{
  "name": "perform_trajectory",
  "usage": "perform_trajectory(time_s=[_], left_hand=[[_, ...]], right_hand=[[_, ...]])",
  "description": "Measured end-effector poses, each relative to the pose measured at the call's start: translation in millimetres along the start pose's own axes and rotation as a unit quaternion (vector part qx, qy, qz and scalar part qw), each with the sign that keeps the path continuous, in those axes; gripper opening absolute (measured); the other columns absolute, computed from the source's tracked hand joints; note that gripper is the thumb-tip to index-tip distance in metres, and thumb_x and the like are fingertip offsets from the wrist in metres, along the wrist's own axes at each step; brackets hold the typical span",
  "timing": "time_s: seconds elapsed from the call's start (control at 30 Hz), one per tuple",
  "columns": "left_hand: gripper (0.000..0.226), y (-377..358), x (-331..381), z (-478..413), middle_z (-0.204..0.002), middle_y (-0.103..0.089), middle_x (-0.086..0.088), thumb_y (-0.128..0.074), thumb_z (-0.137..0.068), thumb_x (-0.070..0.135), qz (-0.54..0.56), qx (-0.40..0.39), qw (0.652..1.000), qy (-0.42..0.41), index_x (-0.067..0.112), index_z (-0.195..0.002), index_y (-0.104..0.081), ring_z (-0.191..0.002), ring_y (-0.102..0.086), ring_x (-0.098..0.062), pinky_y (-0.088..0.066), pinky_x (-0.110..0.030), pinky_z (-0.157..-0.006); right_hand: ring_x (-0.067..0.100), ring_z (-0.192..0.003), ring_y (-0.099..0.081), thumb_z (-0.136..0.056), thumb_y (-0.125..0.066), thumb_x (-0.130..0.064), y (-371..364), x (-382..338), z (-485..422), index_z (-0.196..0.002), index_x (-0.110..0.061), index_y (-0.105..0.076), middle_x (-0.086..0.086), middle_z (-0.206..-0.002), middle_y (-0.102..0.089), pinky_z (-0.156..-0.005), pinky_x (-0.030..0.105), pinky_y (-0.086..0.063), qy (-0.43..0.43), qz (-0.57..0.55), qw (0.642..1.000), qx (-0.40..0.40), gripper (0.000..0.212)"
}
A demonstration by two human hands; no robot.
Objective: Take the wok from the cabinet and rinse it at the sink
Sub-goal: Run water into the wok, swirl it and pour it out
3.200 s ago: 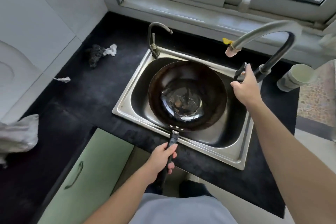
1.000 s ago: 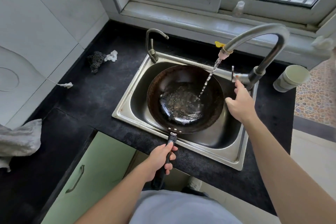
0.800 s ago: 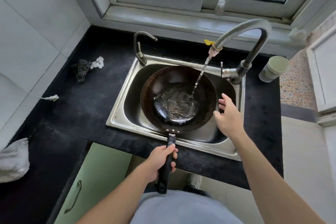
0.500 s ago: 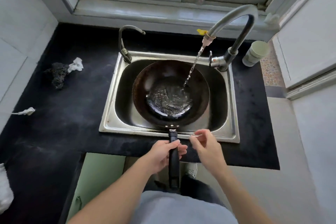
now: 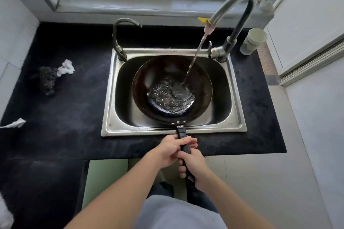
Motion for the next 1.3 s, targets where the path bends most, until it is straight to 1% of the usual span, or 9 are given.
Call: perform_trajectory(time_s=[0.1, 0.17, 0.37, 0.53, 0.67, 0.73, 0.87, 1.03, 1.3], left_hand=[[0.033, -2.0, 1.6, -0.4, -0.123, -0.069, -0.015, -0.061, -0.095, 0.008, 0.026, 0.004, 1.000, -0.003, -0.008, -0.123, -0.057, -0.105, -0.071, -0.023, -0.061, -0.032, -0.080], [0.033, -1.7, 1.4, -1.4, -0.124, -0.069, -0.015, -0.062, -0.094, 0.007, 0.031, 0.008, 0.999, -0.005, -0.007, -0.123, -0.056, -0.103, -0.071, -0.021, -0.059, -0.035, -0.085], [0.033, -2.9, -2.5, -3.6, -0.111, -0.072, -0.015, -0.062, -0.092, 0.002, 0.046, 0.043, 0.998, -0.031, -0.011, -0.122, -0.057, -0.090, -0.074, -0.018, -0.060, -0.027, -0.072], [0.027, -17.8, -12.6, -3.8, -0.100, -0.074, -0.013, -0.062, -0.092, 0.003, 0.025, 0.048, 0.997, -0.051, -0.010, -0.116, -0.060, -0.087, -0.073, -0.018, -0.059, -0.030, -0.078], [0.025, -34.9, -8.1, -4.6, -0.085, -0.069, -0.011, -0.059, -0.097, 0.009, 0.023, 0.053, 0.996, -0.072, -0.011, -0.110, -0.062, -0.076, -0.067, -0.017, -0.057, -0.025, -0.069], [0.025, -40.7, -3.8, -4.3, -0.080, -0.066, -0.011, -0.058, -0.097, 0.012, 0.029, 0.050, 0.995, -0.075, -0.010, -0.107, -0.063, -0.074, -0.064, -0.018, -0.056, -0.026, -0.069], [0.022, -39.4, 2.4, 0.0, -0.078, -0.065, -0.011, -0.060, -0.096, 0.013, 0.047, 0.040, 0.995, -0.083, -0.007, -0.104, -0.065, -0.075, -0.064, -0.019, -0.055, -0.030, -0.072], [0.019, -26.4, -2.2, 6.6, -0.080, -0.066, -0.014, -0.062, -0.094, 0.009, 0.048, 0.050, 0.992, -0.107, -0.009, -0.101, -0.065, -0.075, -0.065, -0.020, -0.055, -0.032, -0.075], [0.014, -24.1, -18.7, 7.6, -0.090, -0.071, -0.015, -0.061, -0.093, 0.001, 0.075, 0.042, 0.992, -0.093, -0.004, -0.106, -0.060, -0.075, -0.064, -0.022, -0.054, -0.038, -0.080]], right_hand=[[0.013, -0.040, -0.042, -0.097, -0.059, -0.017, 2.0, 0.1, -1.8, -0.080, -0.010, -0.058, -0.001, -0.052, -0.048, -0.037, 0.023, -0.036, 0.053, 0.031, 0.998, 0.034, 0.018], [0.013, -0.039, -0.043, -0.097, -0.061, -0.019, 3.1, -1.3, -1.5, -0.081, -0.010, -0.060, -0.002, -0.050, -0.048, -0.036, 0.023, -0.036, 0.086, 0.037, 0.995, 0.043, 0.018], [0.011, -0.040, -0.048, -0.097, -0.060, -0.016, 8.6, 0.8, -5.2, -0.090, -0.011, -0.063, -0.005, -0.048, -0.054, -0.039, 0.024, -0.040, 0.136, 0.054, 0.988, 0.045, 0.009], [0.017, -0.038, -0.049, -0.097, -0.058, -0.013, 27.1, 7.4, -1.6, -0.090, -0.006, -0.062, 0.004, -0.051, -0.055, -0.037, 0.027, -0.041, 0.155, 0.082, 0.983, 0.048, 0.011], [0.019, -0.037, -0.049, -0.096, -0.058, -0.014, 41.9, 1.9, -2.1, -0.088, -0.004, -0.062, 0.007, -0.051, -0.055, -0.037, 0.028, -0.040, 0.155, 0.104, 0.981, 0.060, 0.013], [0.017, -0.037, -0.051, -0.097, -0.059, -0.015, 44.5, -5.0, -1.9, -0.087, -0.006, -0.062, 0.005, -0.051, -0.057, -0.038, 0.028, -0.042, 0.163, 0.112, 0.978, 0.067, 0.013], [0.014, -0.036, -0.052, -0.098, -0.060, -0.018, 40.5, -14.0, 1.6, -0.088, -0.009, -0.063, 0.000, -0.051, -0.059, -0.037, 0.025, -0.041, 0.178, 0.135, 0.972, 0.066, 0.013], [0.018, -0.040, -0.053, -0.097, -0.062, -0.022, 31.9, -6.7, 4.6, -0.095, -0.010, -0.065, 0.006, -0.058, -0.063, -0.039, 0.028, -0.044, 0.182, 0.144, 0.972, 0.033, 0.012], [0.018, -0.038, -0.049, -0.097, -0.061, -0.017, 31.9, 13.6, 9.6, -0.092, -0.005, -0.063, 0.003, -0.051, -0.057, -0.038, 0.029, -0.042, 0.166, 0.113, 0.979, 0.030, 0.013]])
Point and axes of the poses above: each hand's wrist, its own z-axis away from the middle knuckle, its own y-axis out of the back of the hand, x = y × z, the point moved 8 cm from there along -z, towards the middle knuckle
